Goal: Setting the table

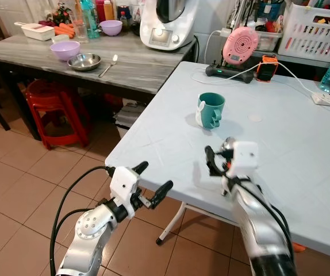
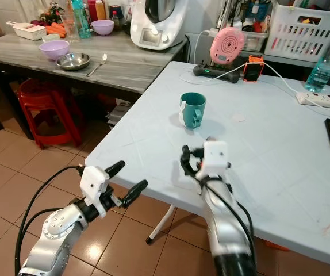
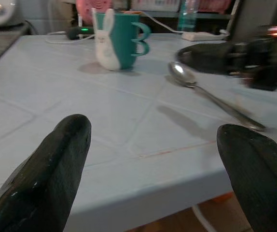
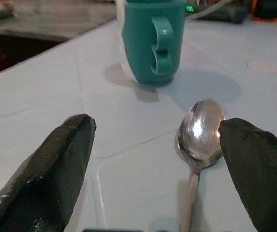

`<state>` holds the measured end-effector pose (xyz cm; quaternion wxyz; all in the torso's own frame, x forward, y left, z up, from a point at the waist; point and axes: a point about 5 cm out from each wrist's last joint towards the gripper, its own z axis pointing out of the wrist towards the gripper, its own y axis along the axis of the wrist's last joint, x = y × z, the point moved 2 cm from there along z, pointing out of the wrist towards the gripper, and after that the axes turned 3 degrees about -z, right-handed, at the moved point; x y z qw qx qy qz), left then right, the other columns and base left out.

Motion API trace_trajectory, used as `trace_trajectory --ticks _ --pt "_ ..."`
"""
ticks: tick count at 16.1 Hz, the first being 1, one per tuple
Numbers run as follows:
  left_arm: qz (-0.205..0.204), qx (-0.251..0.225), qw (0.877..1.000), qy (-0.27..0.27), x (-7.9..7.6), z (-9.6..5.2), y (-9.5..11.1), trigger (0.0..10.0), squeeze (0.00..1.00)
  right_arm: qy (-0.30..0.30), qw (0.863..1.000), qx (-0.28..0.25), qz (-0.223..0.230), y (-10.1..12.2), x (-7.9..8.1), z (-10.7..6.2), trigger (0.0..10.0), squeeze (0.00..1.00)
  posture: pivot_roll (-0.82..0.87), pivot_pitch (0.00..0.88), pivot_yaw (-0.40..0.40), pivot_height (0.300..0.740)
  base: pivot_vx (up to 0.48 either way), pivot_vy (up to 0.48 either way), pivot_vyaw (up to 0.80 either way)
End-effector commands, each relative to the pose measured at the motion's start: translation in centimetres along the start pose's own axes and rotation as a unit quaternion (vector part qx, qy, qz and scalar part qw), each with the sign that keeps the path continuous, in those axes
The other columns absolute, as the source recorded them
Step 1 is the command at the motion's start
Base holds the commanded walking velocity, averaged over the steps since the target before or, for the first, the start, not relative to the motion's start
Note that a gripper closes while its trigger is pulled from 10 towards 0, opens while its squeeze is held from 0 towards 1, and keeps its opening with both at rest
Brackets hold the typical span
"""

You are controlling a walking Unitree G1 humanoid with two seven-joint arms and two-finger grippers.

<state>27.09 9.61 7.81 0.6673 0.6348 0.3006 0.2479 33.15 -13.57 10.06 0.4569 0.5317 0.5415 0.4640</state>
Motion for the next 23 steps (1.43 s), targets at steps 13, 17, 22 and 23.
trace_trajectory --ticks 13,17,22,23 --pt "0.001 -0.01 1.0 -0.026 -0.7 0.3 1.0 10.0 0.0 -0.045 0.998 0.037 0.016 -1.4 -1.4 0.8 10.0 0.0 -0.09 0.0 0.007 0.74 0.0 0.0 0.0" --pt "-0.01 -0.011 1.0 -0.009 -0.3 0.5 0.8 10.0 0.0 -0.016 0.998 0.029 0.057 -1.5 -1.5 0.6 10.0 0.0 -0.09 0.0 0.004 0.74 0.0 0.0 0.0" --pt "-0.014 -0.011 1.0 0.004 -0.1 0.5 0.7 10.0 0.0 -0.026 0.999 0.03 0.012 -2.4 -1.2 0.8 10.0 0.0 -0.08 0.0 -0.001 0.74 0.0 0.0 0.0" --pt "-0.015 -0.011 1.0 0.001 -0.2 0.5 0.7 10.0 0.0 -0.019 0.999 0.037 0.024 -2.5 -0.9 1.0 10.0 0.0 -0.08 0.0 -0.001 0.74 0.0 0.0 0.0"
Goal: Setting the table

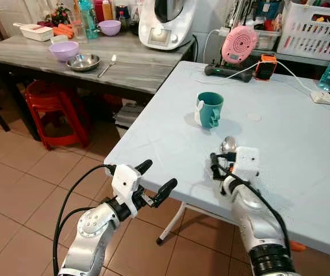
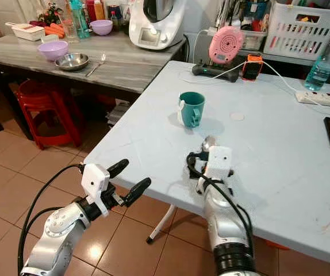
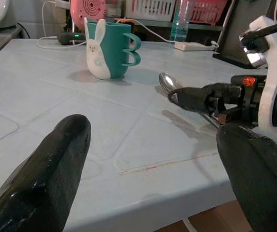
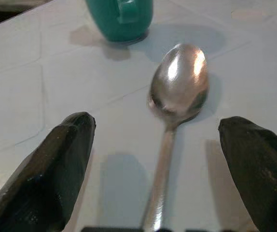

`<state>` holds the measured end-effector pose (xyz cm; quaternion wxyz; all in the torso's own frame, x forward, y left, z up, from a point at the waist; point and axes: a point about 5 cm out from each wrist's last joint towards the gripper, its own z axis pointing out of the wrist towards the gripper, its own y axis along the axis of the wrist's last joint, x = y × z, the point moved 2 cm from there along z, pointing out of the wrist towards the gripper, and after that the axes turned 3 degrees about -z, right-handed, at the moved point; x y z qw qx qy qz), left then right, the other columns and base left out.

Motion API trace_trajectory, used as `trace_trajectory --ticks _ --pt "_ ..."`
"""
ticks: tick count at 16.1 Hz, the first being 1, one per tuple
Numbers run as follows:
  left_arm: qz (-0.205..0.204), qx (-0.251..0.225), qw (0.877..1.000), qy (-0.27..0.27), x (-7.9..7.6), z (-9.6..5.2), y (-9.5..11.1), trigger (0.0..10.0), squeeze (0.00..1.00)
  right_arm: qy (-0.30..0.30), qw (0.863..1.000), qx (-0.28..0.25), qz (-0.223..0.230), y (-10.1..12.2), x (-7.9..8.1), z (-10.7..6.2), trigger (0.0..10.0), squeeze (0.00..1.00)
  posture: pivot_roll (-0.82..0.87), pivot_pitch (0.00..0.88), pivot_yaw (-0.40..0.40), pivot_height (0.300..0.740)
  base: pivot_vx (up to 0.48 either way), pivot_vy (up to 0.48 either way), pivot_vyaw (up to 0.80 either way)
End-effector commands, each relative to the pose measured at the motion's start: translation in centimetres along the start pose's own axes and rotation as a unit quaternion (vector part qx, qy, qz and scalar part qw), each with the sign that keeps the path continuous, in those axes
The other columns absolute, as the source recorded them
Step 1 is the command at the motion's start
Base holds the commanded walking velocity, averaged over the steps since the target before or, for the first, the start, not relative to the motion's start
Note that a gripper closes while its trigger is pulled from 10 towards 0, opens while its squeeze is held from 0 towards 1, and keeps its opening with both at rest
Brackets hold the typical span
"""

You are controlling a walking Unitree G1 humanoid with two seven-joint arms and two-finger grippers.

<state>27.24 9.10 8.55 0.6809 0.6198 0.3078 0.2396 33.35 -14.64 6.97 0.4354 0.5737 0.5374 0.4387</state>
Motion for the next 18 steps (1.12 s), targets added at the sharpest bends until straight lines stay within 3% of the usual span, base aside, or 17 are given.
trace_trajectory --ticks 1,3,4,5,12,18 --pt "0.002 0.004 1.0 -0.001 0.1 0.1 0.0 10.0 0.0 0.012 1.0 0.004 0.006 0.3 0.4 0.4 10.0 0.0 -0.08 0.0 0.0 0.74 0.0 0.0 0.0" --pt "0.011 0.01 1.0 -0.002 0.1 0.0 0.0 10.0 0.0 0.006 1.0 0.023 0.005 -0.3 0.4 0.7 9.5 0.0 -0.08 0.0 0.0 0.74 0.0 0.0 0.0" --pt "0.01 0.009 1.0 -0.003 0.0 0.0 0.0 10.0 0.0 -0.004 1.0 0.028 0.003 -0.5 0.2 0.8 2.7 0.0 -0.07 0.0 0.003 0.74 0.0 0.0 0.0" --pt "0.011 0.01 1.0 -0.002 0.0 0.0 -0.1 10.0 0.0 -0.017 0.999 0.035 0.001 -0.6 0.0 0.9 0.0 0.0 -0.07 0.0 0.003 0.74 0.0 0.0 0.0" --pt "0.005 0.013 1.0 -0.01 -0.3 0.1 -0.4 10.0 0.0 -0.066 0.993 0.093 0.007 -2.3 -1.3 1.1 0.0 0.0 -0.07 0.0 0.002 0.74 0.0 0.0 0.0" --pt "0.001 0.008 0.999 -0.04 -0.6 0.5 0.1 10.0 0.0 -0.073 0.99 0.123 0.001 -3.3 -1.4 0.9 0.0 0.0 -0.08 0.0 0.006 0.74 0.0 0.0 0.0"
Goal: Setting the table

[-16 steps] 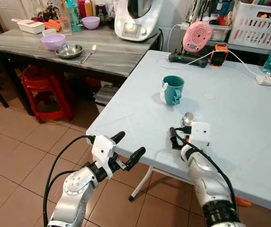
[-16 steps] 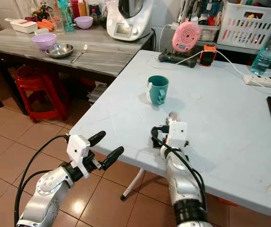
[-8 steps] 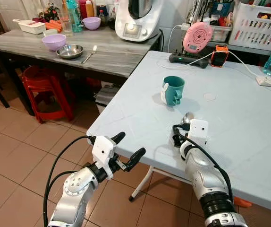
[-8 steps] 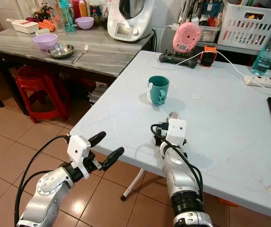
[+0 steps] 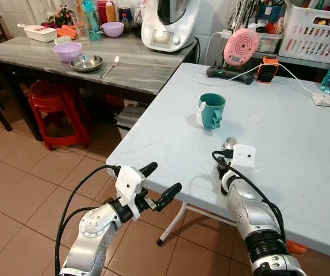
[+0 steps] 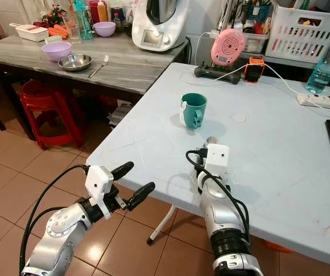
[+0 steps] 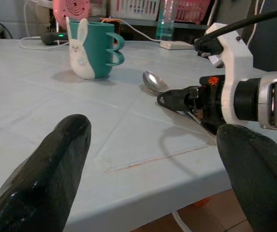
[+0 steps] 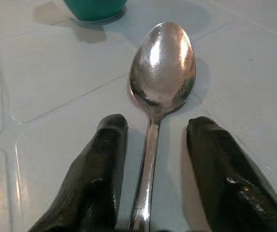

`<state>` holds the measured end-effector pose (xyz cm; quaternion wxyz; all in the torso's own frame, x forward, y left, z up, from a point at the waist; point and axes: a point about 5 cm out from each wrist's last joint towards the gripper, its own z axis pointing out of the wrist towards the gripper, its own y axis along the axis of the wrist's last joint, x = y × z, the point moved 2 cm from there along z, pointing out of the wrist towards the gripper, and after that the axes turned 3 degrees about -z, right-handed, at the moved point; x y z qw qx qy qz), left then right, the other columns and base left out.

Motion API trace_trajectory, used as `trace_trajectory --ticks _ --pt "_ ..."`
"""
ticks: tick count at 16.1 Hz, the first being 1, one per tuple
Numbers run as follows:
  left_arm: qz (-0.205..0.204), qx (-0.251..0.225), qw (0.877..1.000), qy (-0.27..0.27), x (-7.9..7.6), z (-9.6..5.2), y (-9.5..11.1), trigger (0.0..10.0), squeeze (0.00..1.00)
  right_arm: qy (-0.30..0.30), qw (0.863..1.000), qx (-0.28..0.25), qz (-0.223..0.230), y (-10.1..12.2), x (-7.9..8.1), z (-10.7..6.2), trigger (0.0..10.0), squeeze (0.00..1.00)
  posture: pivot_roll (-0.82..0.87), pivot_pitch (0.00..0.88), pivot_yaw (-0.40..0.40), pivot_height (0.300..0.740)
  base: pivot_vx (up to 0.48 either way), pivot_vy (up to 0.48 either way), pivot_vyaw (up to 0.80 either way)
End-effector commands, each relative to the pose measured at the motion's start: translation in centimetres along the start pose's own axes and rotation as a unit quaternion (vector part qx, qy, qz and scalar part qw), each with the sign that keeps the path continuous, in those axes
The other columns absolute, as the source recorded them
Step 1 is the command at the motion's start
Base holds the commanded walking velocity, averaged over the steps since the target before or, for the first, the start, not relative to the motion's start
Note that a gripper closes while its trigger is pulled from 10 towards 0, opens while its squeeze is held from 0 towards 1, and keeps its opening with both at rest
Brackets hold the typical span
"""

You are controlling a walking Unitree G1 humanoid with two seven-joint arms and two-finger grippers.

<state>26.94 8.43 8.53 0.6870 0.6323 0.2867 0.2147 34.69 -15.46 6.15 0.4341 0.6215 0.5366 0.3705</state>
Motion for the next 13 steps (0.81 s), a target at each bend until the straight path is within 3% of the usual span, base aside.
trace_trajectory --ticks 1,13 --pt "0.002 0.001 1.0 -0.009 0.1 0.27 0.29 10.0 0.0 -0.012 0.998 0.067 0.005 -2.99 -0.63 -0.21 0.0 0.0 -0.08 0.0 0.008 0.74 0.0 0.0 0.0" --pt "0.016 0.026 0.998 -0.06 -0.6 0.19 0.11 10.0 0.0 -0.022 0.996 0.087 0.023 -3.57 -0.64 -0.2 0.0 0.0 -0.08 0.0 0.004 0.74 0.0 0.0 0.0"
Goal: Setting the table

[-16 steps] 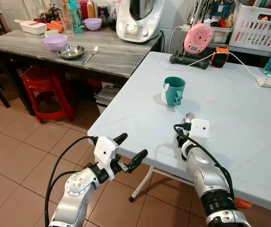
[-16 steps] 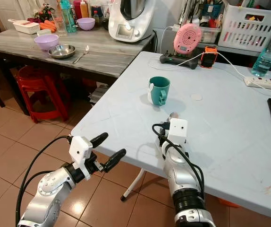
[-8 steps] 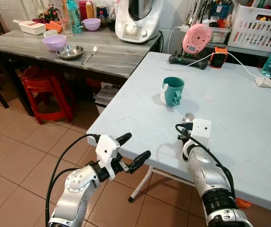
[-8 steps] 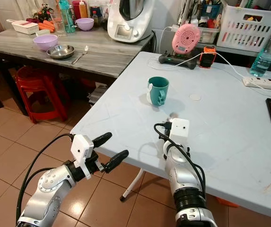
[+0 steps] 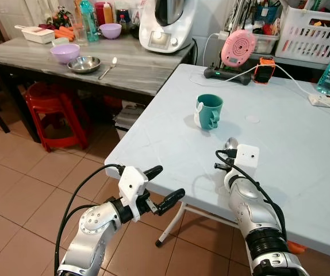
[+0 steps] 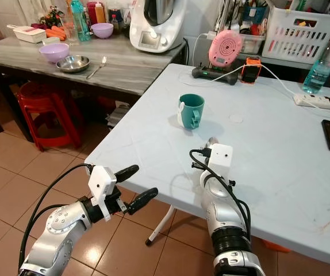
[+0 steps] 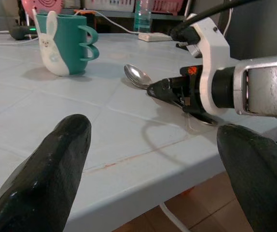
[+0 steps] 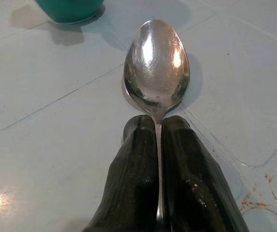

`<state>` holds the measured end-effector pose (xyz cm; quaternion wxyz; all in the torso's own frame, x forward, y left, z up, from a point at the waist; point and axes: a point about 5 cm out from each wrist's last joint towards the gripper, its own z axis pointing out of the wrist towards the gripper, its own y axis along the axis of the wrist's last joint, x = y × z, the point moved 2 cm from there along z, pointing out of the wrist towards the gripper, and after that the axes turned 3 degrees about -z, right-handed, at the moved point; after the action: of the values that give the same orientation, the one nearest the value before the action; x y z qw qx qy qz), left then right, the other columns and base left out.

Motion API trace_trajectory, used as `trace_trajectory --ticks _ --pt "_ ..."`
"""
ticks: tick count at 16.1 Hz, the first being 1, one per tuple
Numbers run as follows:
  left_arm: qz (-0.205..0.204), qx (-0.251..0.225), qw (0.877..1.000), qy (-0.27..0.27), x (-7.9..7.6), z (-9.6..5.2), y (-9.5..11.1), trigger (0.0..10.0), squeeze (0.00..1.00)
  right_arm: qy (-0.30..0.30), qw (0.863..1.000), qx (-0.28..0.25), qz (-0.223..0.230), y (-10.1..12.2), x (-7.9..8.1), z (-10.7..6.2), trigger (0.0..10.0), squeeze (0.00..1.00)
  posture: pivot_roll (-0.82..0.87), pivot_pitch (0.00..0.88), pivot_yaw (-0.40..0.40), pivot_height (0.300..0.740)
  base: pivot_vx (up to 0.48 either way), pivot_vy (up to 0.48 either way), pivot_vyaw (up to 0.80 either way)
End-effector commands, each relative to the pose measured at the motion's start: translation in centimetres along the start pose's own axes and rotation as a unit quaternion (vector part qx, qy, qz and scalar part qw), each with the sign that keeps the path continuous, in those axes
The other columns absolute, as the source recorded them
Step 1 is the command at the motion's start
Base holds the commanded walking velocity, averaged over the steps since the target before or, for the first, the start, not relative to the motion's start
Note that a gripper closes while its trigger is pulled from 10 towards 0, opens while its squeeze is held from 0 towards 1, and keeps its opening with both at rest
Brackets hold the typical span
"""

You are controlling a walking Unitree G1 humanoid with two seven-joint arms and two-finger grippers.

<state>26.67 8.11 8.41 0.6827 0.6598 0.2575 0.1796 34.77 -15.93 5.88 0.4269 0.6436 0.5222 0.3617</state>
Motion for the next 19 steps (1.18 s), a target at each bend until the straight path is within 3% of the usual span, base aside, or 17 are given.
trace_trajectory --ticks 1,3,5,7,8,9,11,12,13,14,16,17,19 --pt "0.013 0.002 1.0 -0.014 -0.2 0.1 0.2 10.0 0.0 -0.004 0.997 0.074 0.021 -3.4 -0.2 -0.4 0.0 0.0 -0.08 0.0 0.002 0.74 0.0 0.0 0.0" --pt "0.012 0.004 1.0 -0.018 -0.3 0.1 0.0 10.0 0.0 0.005 0.996 0.066 0.057 -3.3 0.2 -0.6 0.0 0.0 -0.08 0.0 -0.001 0.74 0.0 0.0 0.0" --pt "0.016 0.004 1.0 -0.016 -0.3 0.0 -0.1 10.0 0.0 0.009 0.991 0.047 0.121 -2.7 0.4 -0.9 0.0 0.0 -0.08 0.0 -0.003 0.74 0.0 0.0 0.0" --pt "0.021 -0.002 1.0 0.004 0.0 -0.1 0.1 10.0 0.0 0.008 0.993 0.016 0.118 -1.7 0.1 -1.2 0.0 0.0 -0.08 0.0 -0.006 0.74 0.0 0.0 0.0" --pt "0.022 -0.008 0.999 0.024 0.4 -0.1 0.2 10.0 0.0 0.023 0.991 -0.007 0.132 -1.0 0.1 -1.4 4.1 0.0 -0.08 0.0 -0.006 0.74 0.0 0.0 0.0" --pt "0.026 -0.012 0.998 0.063 1.2 -0.2 0.4 10.0 0.0 0.034 0.991 -0.03 0.126 -0.2 0.0 -1.8 10.0 0.0 -0.08 0.0 -0.008 0.74 0.0 0.0 0.0" --pt "0.021 -0.015 0.992 0.125 2.6 -0.1 0.4 10.0 0.0 0.033 0.993 -0.067 0.089 0.9 -0.2 -2.3 10.0 0.0 -0.08 0.0 -0.007 0.74 0.0 0.0 0.0" --pt "0.028 -0.019 0.986 0.161 3.2 -0.1 0.6 10.0 0.0 -0.021 0.99 -0.119 0.07 1.8 -0.9 -2.7 10.0 0.0 -0.08 0.0 -0.006 0.74 0.0 0.0 0.0" --pt "0.02 -0.016 0.985 0.169 3.3 -0.1 0.5 10.0 0.0 -0.02 0.99 -0.123 0.066 1.9 -1.0 -2.9 10.0 0.0 -0.08 0.0 -0.006 0.74 0.0 0.0 0.0" --pt "0.015 -0.009 0.986 0.168 3.2 0.0 0.1 10.0 0.0 0.038 0.987 -0.128 0.085 2.2 -0.5 -3.4 10.0 0.0 -0.08 0.0 -0.006 0.74 0.0 0.0 0.0" --pt "0.009 -0.008 0.986 0.169 3.1 0.2 0.0 10.0 0.0 0.025 0.986 -0.157 0.044 2.5 -1.3 -3.8 10.0 0.0 -0.08 0.0 -0.006 0.74 0.0 0.0 0.0" --pt "0.011 -0.012 0.985 0.171 3.2 0.3 0.1 10.0 0.0 0.018 0.99 -0.124 0.065 1.6 -1.7 -3.8 10.0 0.0 -0.09 0.0 -0.008 0.74 0.0 0.0 0.0" --pt "0.007 -0.017 0.983 0.183 3.7 0.4 0.4 10.0 0.0 0.01 0.988 -0.145 0.047 1.8 -2.3 -4.3 10.0 0.0 -0.09 0.0 -0.009 0.74 0.0 0.0 0.0"
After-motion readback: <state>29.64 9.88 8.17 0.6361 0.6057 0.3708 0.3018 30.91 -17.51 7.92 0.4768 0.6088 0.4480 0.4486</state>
